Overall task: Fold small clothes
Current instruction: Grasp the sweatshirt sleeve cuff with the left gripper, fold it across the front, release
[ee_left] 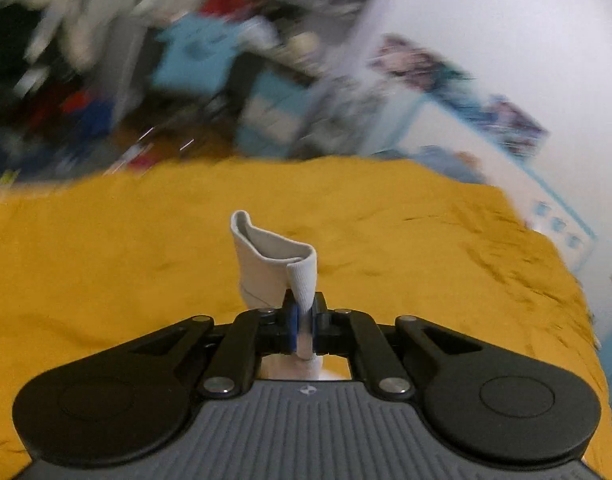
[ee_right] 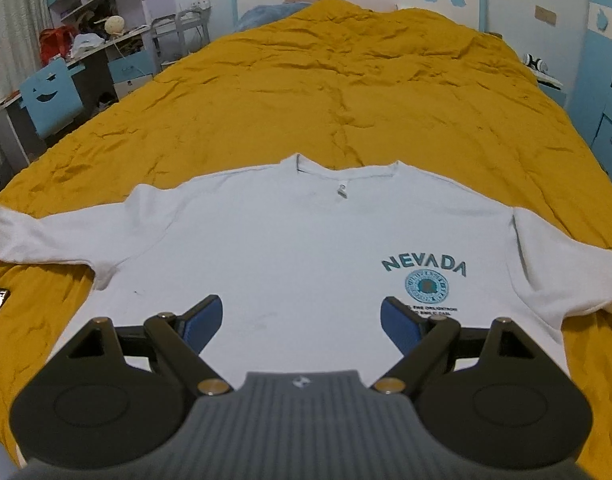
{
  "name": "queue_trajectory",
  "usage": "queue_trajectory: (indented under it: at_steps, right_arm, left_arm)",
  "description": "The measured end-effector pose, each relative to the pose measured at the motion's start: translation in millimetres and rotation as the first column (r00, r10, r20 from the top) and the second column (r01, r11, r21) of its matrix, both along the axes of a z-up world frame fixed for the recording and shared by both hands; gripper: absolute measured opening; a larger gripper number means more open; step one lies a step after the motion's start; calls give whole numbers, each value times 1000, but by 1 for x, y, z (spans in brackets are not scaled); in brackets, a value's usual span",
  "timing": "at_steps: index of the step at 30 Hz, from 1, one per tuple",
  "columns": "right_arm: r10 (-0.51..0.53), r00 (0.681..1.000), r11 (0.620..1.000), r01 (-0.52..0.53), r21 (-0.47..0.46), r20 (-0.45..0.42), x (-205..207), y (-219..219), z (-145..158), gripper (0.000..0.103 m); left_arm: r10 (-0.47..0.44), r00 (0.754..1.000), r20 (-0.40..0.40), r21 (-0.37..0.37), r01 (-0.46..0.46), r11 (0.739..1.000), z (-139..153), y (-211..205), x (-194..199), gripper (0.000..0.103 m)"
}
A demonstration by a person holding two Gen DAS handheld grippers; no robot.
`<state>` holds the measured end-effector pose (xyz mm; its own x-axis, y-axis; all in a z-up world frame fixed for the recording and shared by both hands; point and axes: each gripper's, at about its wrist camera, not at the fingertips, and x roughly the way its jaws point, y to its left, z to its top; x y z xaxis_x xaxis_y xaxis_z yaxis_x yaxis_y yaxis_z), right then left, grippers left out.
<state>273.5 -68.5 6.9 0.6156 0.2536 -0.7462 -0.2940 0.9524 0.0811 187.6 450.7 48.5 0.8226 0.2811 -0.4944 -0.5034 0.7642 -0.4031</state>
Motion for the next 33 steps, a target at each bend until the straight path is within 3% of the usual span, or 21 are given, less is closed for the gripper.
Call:
queue_trajectory:
  at_steps: [3, 5, 9, 13, 15, 20, 22, 25, 29, 30, 32, 33]
  right_arm:
    - [-19, 1000, 1000, 19, 5, -1, 3, -7, 0, 82]
    - [-33, 999, 999, 33, 9, 9, 4, -13, 2, 82]
    - [-56, 998, 998, 55, 24, 41, 3, -30, 8, 82]
    - [-102, 993, 994, 99, 49, 59, 1, -55, 12, 82]
    - [-129, 990, 990, 126, 56, 60, 1, -68, 11, 82]
    - [-185, 982, 981, 182, 62, 49, 0, -99, 2, 81]
    - [-209, 977, 977, 206, 59, 35, 2, -109, -6, 81]
    - [-235, 972, 971, 234, 50, 1, 6, -117, -22, 75]
    - [-232, 972, 971, 234, 53, -37, 7, -117, -39, 74]
    - [-234, 971, 970, 236, 50, -41, 6, -118, -41, 74]
    - [-239, 970, 969, 241, 55, -44, 6, -119, -44, 74]
    - [-244, 969, 967, 246, 58, -45, 4, -121, -45, 74]
  left_arm:
    - [-125, 990, 69, 73, 120, 990, 49, -57, 12, 6]
    - [-229, 965, 129, 87, 219, 972, 78, -99, 24, 6]
    - [-408, 877, 256, 101, 395, 913, 114, -181, 49, 6]
    - [-523, 789, 321, 77, 529, 845, 115, -247, 78, 6]
    - [-565, 758, 327, 37, 587, 809, 99, -275, 90, 6]
    - [-617, 749, 243, -127, 655, 745, 15, -330, 120, 6]
    - [-641, 739, 206, -223, 673, 705, -29, -339, 120, 5]
    - [-669, 735, 107, -339, 660, 671, -85, -360, 122, 5]
    - [-712, 702, 24, -464, 639, 614, -130, -369, 124, 7]
    - [-724, 690, 25, -499, 636, 589, -137, -369, 124, 10]
    - [-750, 659, 55, -550, 647, 528, -144, -369, 125, 35]
    - [-763, 641, 81, -558, 663, 498, -145, -370, 125, 39]
